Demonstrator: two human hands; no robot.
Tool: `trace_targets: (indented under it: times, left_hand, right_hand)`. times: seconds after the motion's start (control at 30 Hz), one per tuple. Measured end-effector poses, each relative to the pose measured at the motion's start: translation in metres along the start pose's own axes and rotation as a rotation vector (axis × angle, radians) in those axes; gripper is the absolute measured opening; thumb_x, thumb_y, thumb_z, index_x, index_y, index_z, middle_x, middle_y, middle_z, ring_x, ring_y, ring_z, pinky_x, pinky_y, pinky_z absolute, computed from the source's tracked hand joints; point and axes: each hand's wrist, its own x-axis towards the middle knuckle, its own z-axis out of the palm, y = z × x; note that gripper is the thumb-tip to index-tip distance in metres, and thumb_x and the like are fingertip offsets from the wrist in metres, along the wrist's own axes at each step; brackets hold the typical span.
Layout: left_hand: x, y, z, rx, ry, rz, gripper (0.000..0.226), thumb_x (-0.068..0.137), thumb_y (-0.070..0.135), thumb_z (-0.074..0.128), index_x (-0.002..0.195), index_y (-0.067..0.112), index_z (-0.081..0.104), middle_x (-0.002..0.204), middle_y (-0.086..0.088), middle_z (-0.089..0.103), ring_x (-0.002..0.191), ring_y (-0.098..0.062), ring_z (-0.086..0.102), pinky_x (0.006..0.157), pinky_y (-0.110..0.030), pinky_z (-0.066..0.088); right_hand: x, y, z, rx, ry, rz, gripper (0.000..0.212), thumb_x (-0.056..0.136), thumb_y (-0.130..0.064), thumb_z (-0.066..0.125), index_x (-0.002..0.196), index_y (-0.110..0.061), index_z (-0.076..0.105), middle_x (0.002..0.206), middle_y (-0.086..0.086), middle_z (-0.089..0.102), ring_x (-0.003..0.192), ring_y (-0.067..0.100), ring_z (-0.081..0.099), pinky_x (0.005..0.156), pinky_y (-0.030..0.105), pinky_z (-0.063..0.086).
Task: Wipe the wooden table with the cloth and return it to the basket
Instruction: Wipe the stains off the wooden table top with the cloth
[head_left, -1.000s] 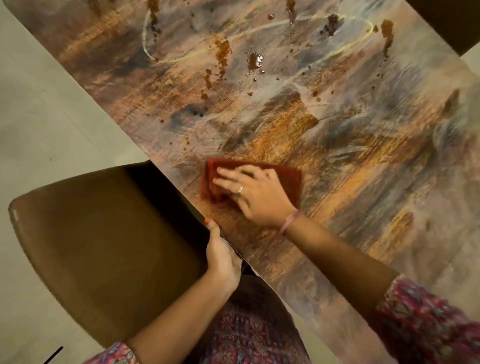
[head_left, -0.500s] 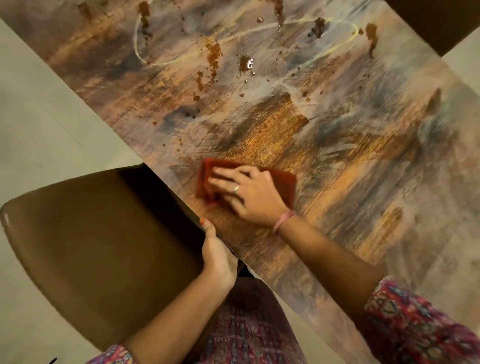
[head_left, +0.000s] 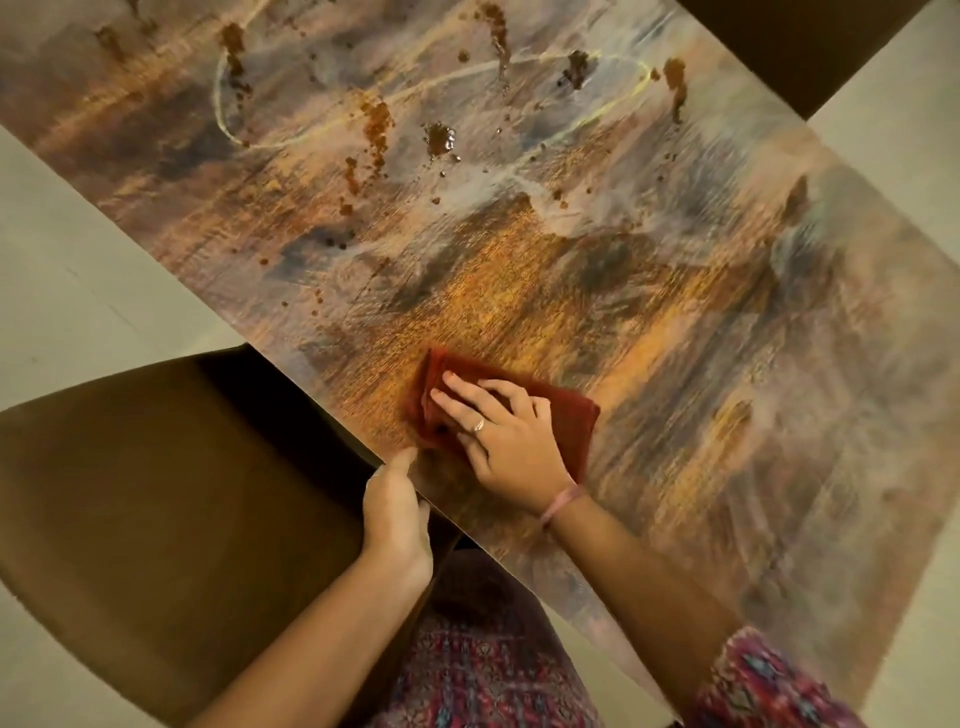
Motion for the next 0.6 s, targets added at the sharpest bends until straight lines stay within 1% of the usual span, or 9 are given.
trace_targets:
  times: [0.07,0.1,0.17,0.27,0.33,0.4,0.47,0.53,0.6]
  left_hand:
    - [-0.008,0.003,0.0,0.08,-0.015,0.037,0.044,0.095,0.025,0.056,0.136,0.012,0.048,0.14,0.0,0.048,0.125,-0.011,0.049,0.099,-0.03,0.043]
    - [-0.013,0.005,0.001,0.132,-0.022,0.056,0.059,0.095,0.029,0.056,0.148,0.017,0.031,0.154,0.002,0.028,0.139,-0.015,0.032,0.111,-0.037,0.033]
    - [-0.02,0.003,0.001,0.23,-0.038,0.156,0.073,0.095,0.035,0.056,0.152,0.028,0.011,0.159,0.01,0.005,0.146,-0.015,0.013,0.118,-0.042,0.019]
    - [-0.034,-0.013,0.0,0.439,-0.125,0.473,0.063,0.094,0.034,0.055,0.146,0.041,0.019,0.151,0.026,0.008,0.143,-0.007,0.015,0.114,-0.032,0.023]
    - [-0.038,-0.021,0.002,0.652,-0.264,0.806,0.055,0.094,0.029,0.056,0.138,0.044,0.027,0.144,0.031,0.015,0.137,0.007,0.017,0.106,-0.016,0.028]
    - [-0.031,-0.023,0.009,0.922,-0.374,1.062,0.055,0.094,0.025,0.055,0.143,0.03,0.029,0.149,0.02,0.016,0.138,0.004,0.019,0.108,-0.014,0.029]
    - [-0.015,-0.022,0.022,1.219,-0.389,1.27,0.055,0.093,0.023,0.055,0.143,0.008,0.037,0.151,-0.007,0.027,0.141,-0.018,0.026,0.114,-0.035,0.027]
    - [-0.002,-0.017,0.041,1.405,-0.377,1.336,0.057,0.091,0.025,0.058,0.138,-0.003,0.042,0.146,-0.021,0.035,0.138,-0.031,0.03,0.112,-0.047,0.029]
    - [0.01,-0.01,0.061,1.497,-0.4,1.365,0.059,0.09,0.026,0.06,0.138,-0.004,0.042,0.145,-0.024,0.037,0.137,-0.037,0.032,0.11,-0.053,0.03]
  right_hand:
    - [0.011,0.034,-0.013,-0.048,0.013,-0.043,0.045,0.092,-0.036,0.043,0.137,-0.04,0.048,0.145,-0.016,0.045,0.113,0.019,0.047,0.077,0.035,0.038]
    - [0.021,0.057,-0.021,-0.071,0.061,0.053,0.044,0.093,-0.034,0.045,0.137,-0.04,0.049,0.145,-0.016,0.045,0.113,0.021,0.046,0.078,0.035,0.037]
    - [0.042,0.113,-0.042,-0.082,0.175,0.396,0.043,0.095,-0.03,0.046,0.137,-0.041,0.047,0.148,-0.016,0.04,0.118,0.024,0.041,0.085,0.039,0.036]
    - [0.057,0.185,-0.075,0.035,0.268,0.878,0.043,0.099,-0.033,0.04,0.141,-0.042,0.041,0.153,-0.017,0.03,0.131,0.029,0.031,0.104,0.05,0.027]
    - [0.067,0.189,-0.078,0.072,0.284,1.045,0.043,0.101,-0.039,0.036,0.144,-0.04,0.038,0.155,-0.015,0.027,0.136,0.027,0.025,0.108,0.052,0.022]
    - [0.071,0.158,-0.064,0.04,0.298,0.929,0.042,0.1,-0.042,0.037,0.142,-0.042,0.04,0.153,-0.017,0.031,0.134,0.022,0.029,0.104,0.047,0.023]
    - [0.057,0.109,-0.042,0.012,0.234,0.58,0.042,0.096,-0.041,0.042,0.138,-0.044,0.045,0.149,-0.02,0.037,0.125,0.017,0.036,0.093,0.041,0.029]
    - [0.023,0.074,-0.027,-0.01,0.116,0.242,0.044,0.091,-0.038,0.045,0.135,-0.042,0.05,0.145,-0.018,0.044,0.116,0.017,0.042,0.083,0.038,0.036]
    - [-0.001,0.091,-0.034,0.008,0.091,0.122,0.044,0.09,-0.033,0.048,0.133,-0.039,0.053,0.142,-0.016,0.048,0.113,0.019,0.048,0.084,0.038,0.042]
